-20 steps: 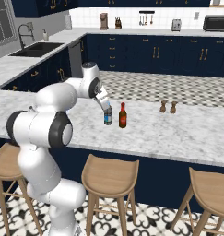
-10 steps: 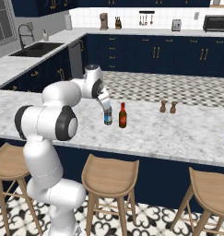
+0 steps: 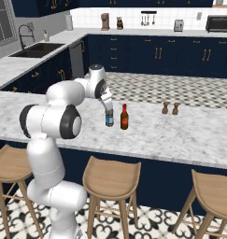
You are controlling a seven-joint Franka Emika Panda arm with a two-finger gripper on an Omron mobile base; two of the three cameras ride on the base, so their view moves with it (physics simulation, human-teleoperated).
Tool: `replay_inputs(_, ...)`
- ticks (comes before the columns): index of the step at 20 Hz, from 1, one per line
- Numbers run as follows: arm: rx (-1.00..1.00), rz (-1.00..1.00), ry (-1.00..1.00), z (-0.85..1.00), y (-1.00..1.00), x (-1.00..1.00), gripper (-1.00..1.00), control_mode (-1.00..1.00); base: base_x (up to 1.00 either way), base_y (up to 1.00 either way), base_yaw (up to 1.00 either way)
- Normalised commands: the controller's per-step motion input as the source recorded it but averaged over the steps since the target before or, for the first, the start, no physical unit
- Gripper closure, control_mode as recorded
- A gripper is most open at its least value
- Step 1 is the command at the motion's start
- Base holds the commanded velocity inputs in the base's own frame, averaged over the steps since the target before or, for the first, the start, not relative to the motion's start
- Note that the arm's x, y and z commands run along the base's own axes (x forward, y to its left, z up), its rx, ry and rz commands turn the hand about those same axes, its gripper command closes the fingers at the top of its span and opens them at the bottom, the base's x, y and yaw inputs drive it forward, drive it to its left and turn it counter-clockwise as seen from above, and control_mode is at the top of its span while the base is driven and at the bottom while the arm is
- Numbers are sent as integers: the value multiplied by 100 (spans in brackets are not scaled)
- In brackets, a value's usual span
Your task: Move the plastic bottles in the middle to the plastics group, and the glass bottles in the middle to the glass group.
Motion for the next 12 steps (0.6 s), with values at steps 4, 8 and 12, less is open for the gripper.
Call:
replay_inputs(4,0,0,4,-17,0,24,-100,-100,0,0,0)
replay_inputs(8,0,2,4,-13,0,27,-100,-100,0,0,0)
replay_inputs(12,0,2,7,-11,0,20,-100,-100,0,0,0)
